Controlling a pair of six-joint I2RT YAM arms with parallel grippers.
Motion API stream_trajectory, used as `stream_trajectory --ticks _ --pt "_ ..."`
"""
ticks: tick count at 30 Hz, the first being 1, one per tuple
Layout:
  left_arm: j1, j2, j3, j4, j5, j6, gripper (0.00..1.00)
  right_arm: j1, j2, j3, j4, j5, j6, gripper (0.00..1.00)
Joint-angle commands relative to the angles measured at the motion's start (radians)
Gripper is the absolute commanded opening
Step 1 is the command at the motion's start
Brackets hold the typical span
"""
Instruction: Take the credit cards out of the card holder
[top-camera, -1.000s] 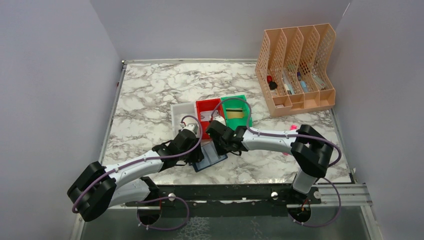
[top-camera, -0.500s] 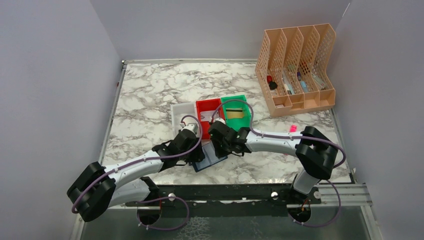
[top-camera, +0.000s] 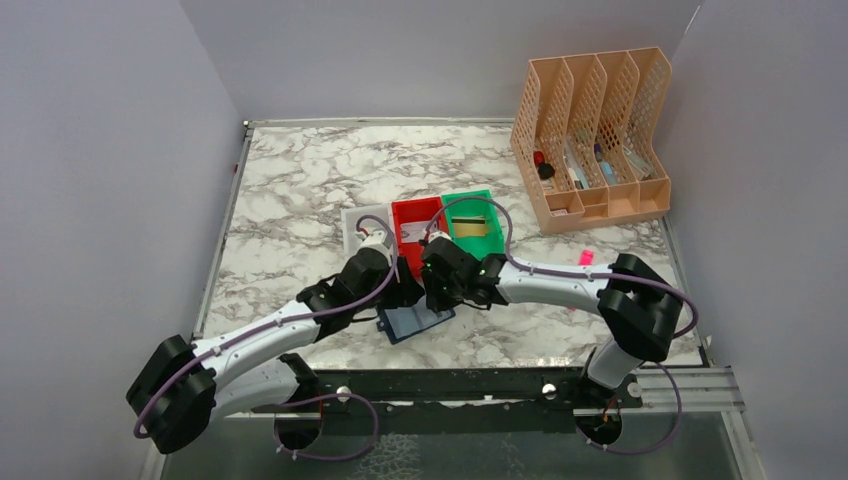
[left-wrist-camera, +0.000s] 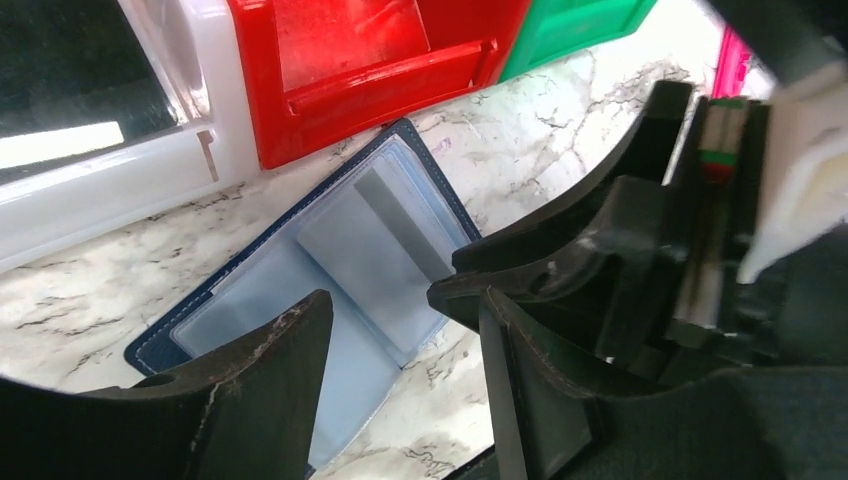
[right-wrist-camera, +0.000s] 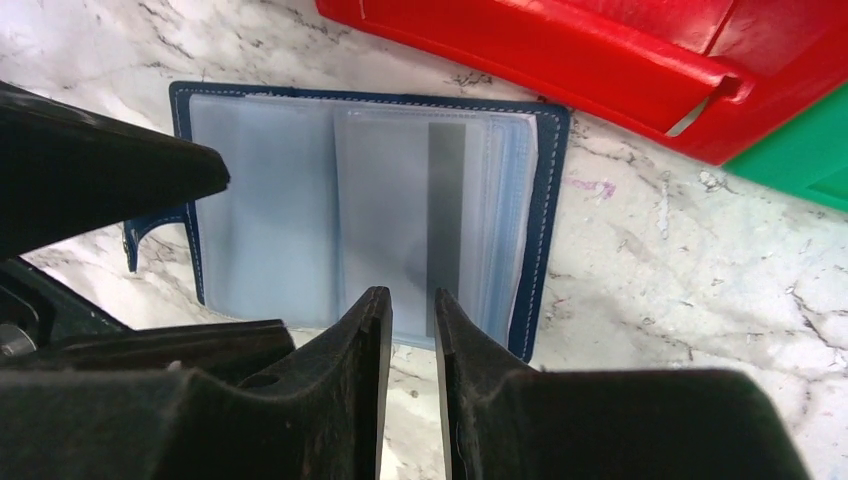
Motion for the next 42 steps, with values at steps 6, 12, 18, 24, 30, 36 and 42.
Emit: stream_trajectory --ticks 6,12,18,24,30,36,42 --pt "-0.001 0.073 -0.112 0.201 0.062 -0.155 0.53 -0.083 -0.029 -0.07 0.128 -0.165 -0.007 0.29" --pt "-0.001 0.099 -0.122 0.187 0.037 -0.162 0.5 -0.13 0.006 -0.097 0.167 -0.239 -0.008 0.32" --pt "-0.002 0.056 -0.154 0.094 -0.033 -0.173 0.45 -0.139 0.038 -0.114 0.2 -0.333 -0.018 0.32" --pt "-0.002 -0.006 -0.191 0.014 -0.083 -0.171 0.43 -0.139 0.053 -0.124 0.212 -0.358 0.002 0.3" --pt "-0.001 -0.033 -0.238 0.032 -0.09 -0.182 0.39 -0.139 -0.004 -0.152 0.285 -0.467 0.052 0.22" --pt "-0.002 -0.049 -0.257 0.047 -0.091 -0.19 0.36 -0.139 -0.022 -0.161 0.344 -0.578 0.088 0.22" --pt "-0.002 -0.063 -0.261 0.053 -0.09 -0.191 0.36 -0.139 0.003 -0.154 0.364 -0.6 0.11 0.22"
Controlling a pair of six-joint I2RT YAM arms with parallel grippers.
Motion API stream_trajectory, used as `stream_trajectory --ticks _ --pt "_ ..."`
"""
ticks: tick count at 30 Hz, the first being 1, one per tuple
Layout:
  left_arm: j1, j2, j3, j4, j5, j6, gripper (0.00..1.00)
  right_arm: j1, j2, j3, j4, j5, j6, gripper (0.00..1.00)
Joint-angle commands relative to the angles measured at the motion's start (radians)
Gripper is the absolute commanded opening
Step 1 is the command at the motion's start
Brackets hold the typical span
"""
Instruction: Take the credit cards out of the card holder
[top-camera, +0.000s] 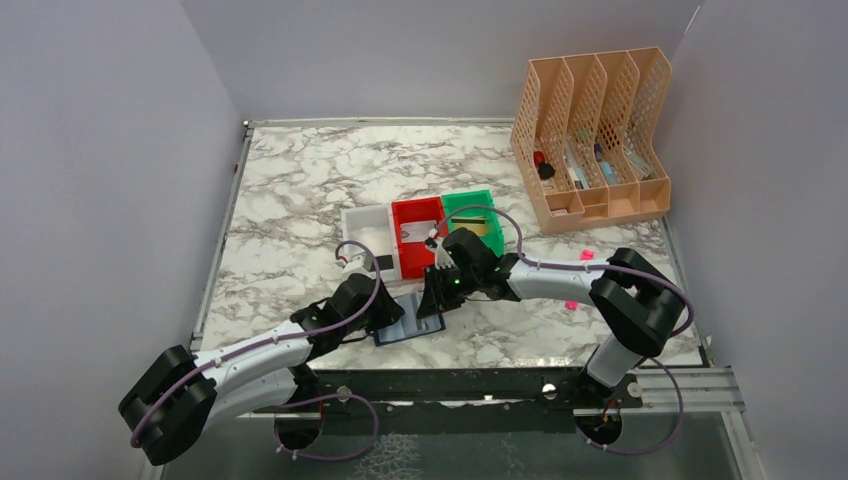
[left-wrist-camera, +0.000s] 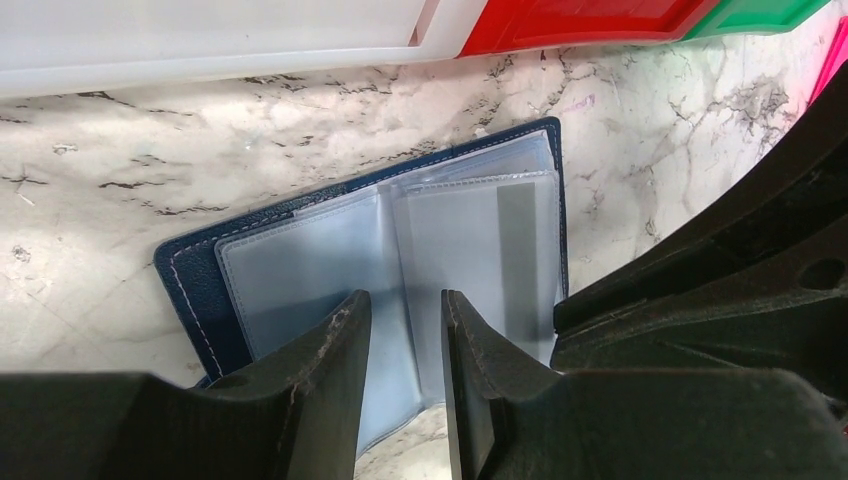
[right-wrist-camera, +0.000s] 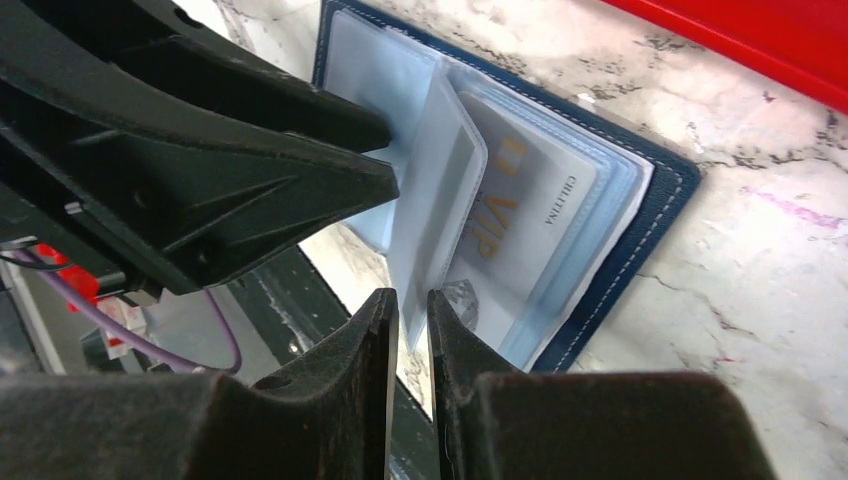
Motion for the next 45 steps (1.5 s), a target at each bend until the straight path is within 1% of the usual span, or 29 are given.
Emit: stream_trajectory --ticks 1,3,6,12,19,27,31,38,42,45 --pt "-0.002 -0.01 -0.027 -0.038 -0.026 0.001 0.36 0.0 0.007 0.004 0.06 -0.067 0.035 0.22" --pt "-0.002 -0.017 -0.025 -0.039 -0.03 0.002 0.36 0.0 0.009 0.0 0.078 -0.075 0.052 0.22" --pt "-0.002 -0.028 -0.023 -0.046 -0.039 0.001 0.35 0.0 -0.002 -0.024 0.152 -0.116 0.079 0.22" --pt "-0.002 -0.077 -0.014 -0.09 -0.077 -0.005 0.33 0.0 0.035 0.014 0.149 -0.164 0.078 0.23" --pt "-0.001 -0.185 0.031 -0.246 -0.174 -0.019 0.32 0.0 0.074 0.035 0.187 -0.206 0.091 0.24" --pt "-0.002 -0.275 0.039 -0.324 -0.228 -0.035 0.32 0.012 0.103 0.072 0.198 -0.23 0.097 0.26" --pt "-0.001 -0.308 0.055 -0.363 -0.259 -0.047 0.32 0.03 0.128 0.106 0.183 -0.222 0.099 0.27" --pt "-0.002 -0.407 0.145 -0.544 -0.39 -0.08 0.34 0.082 0.185 0.186 0.154 -0.2 0.088 0.3" --pt "-0.002 -0.47 0.17 -0.618 -0.439 -0.091 0.36 0.113 0.248 0.247 0.115 -0.217 0.07 0.33" --pt "-0.002 -0.507 0.172 -0.659 -0.451 -0.1 0.38 0.12 0.248 0.257 0.123 -0.22 0.064 0.34"
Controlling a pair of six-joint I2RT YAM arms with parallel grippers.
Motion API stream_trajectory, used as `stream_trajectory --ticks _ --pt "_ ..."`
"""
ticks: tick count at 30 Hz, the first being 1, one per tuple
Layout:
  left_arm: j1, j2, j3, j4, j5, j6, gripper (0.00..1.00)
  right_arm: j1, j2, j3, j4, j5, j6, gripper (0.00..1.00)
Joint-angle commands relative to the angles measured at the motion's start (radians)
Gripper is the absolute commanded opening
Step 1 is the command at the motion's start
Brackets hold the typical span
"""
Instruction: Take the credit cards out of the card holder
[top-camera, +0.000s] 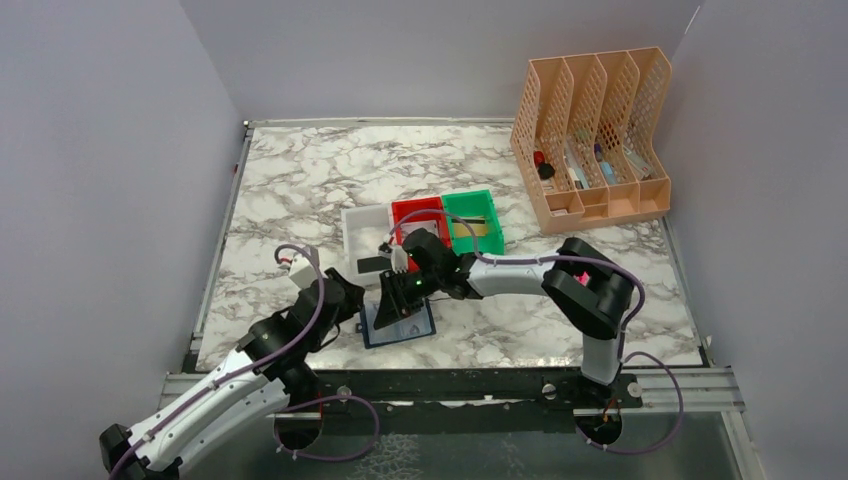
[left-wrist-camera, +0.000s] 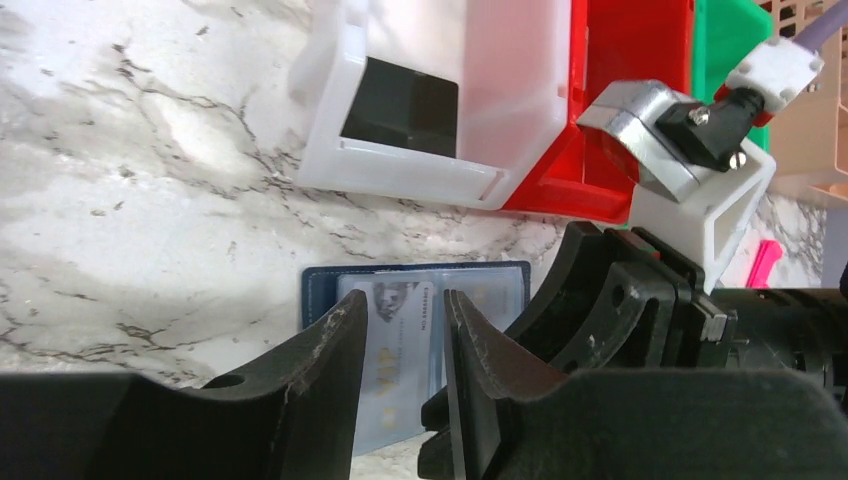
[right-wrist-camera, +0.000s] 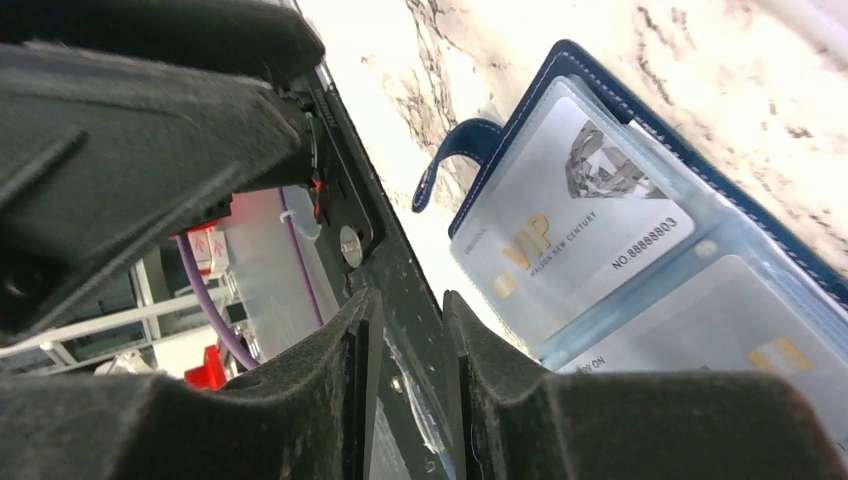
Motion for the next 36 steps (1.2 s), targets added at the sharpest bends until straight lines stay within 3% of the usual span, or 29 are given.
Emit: stream_trajectory --ticks 1,5,8,12,18,23,36 --pt "-0.002 -0.053 0.017 -0.121 -0.08 -0.027 0.38 0.016 0.01 0.028 -0.019 -0.018 -0.024 0.35" --pt "-0.002 -0.067 0.002 -0.126 -0.06 -0.035 0.41 0.016 -0.082 -0.005 -0.054 0.082 -0.045 0.35" --pt "-0.002 -0.03 -0.007 -0.111 -0.026 -0.03 0.43 0.017 -0.148 -0.051 -0.125 0.257 -0.054 0.35" --pt "-0.002 0.052 -0.039 0.007 0.054 0.017 0.46 0.017 -0.15 -0.071 -0.214 0.403 -0.064 0.34" --pt "-0.002 0.194 -0.074 0.198 0.186 0.092 0.47 0.016 -0.11 -0.111 -0.114 0.307 -0.04 0.34" --pt "-0.002 0.303 -0.073 0.254 0.214 0.112 0.45 0.016 -0.081 -0.107 -0.071 0.258 -0.028 0.34" --pt "-0.002 0.359 -0.089 0.248 0.204 0.09 0.38 0.015 0.007 -0.108 0.001 0.219 0.046 0.34"
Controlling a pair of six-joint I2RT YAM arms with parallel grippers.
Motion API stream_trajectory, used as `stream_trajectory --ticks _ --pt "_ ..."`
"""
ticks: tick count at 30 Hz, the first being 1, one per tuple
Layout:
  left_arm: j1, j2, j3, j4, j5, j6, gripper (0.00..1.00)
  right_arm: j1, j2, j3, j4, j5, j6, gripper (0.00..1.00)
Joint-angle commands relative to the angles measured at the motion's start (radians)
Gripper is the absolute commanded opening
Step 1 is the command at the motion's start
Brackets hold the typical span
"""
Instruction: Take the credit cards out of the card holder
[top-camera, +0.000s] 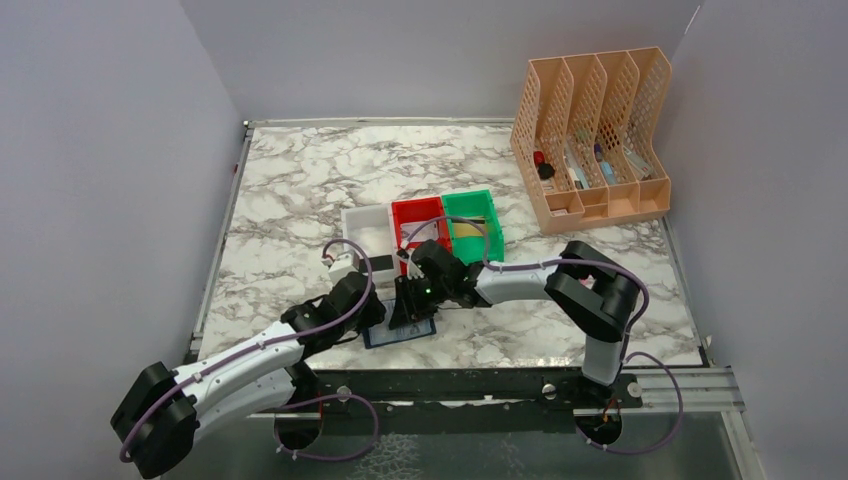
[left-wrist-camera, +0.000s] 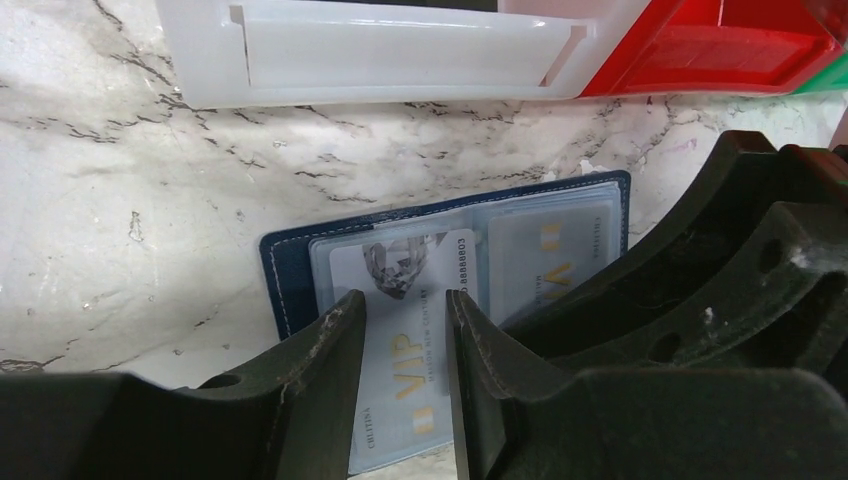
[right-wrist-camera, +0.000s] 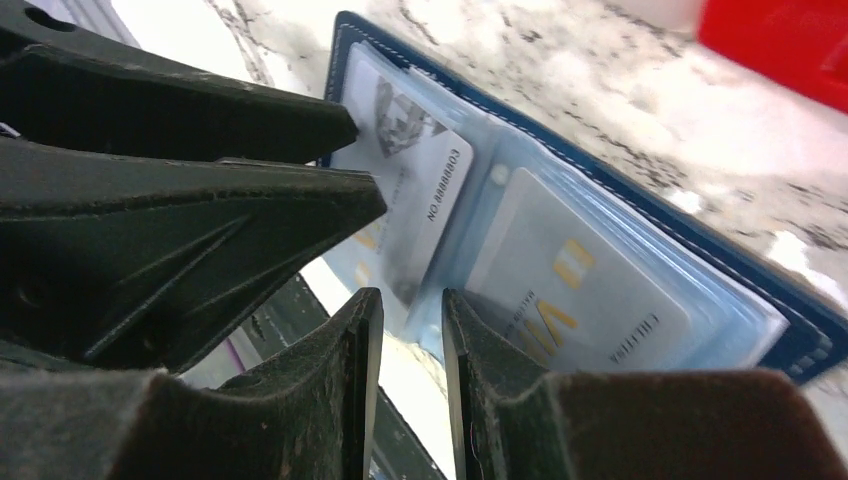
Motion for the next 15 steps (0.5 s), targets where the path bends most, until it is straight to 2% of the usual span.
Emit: stream_trajectory --ticks 1,5,9,15 --pt "-0.001 -0.007 -0.021 0.001 0.003 -0.015 0.38 0.002 0.05 -0.006 0.039 -0.013 0.048 0.34" --pt "0.0 -0.024 -0.02 -0.033 -0.018 -0.033 0.38 0.001 0.05 -0.028 0.046 0.022 0.068 0.34" --pt "-0.001 -0.029 -0.02 -0.049 -0.023 -0.033 0.38 -0.007 0.042 -0.045 0.074 0.019 0.09 0.29" --pt "0.0 -0.002 -0.025 -0.051 0.006 -0.037 0.36 -0.021 0.051 -0.056 0.151 -0.069 0.124 0.24"
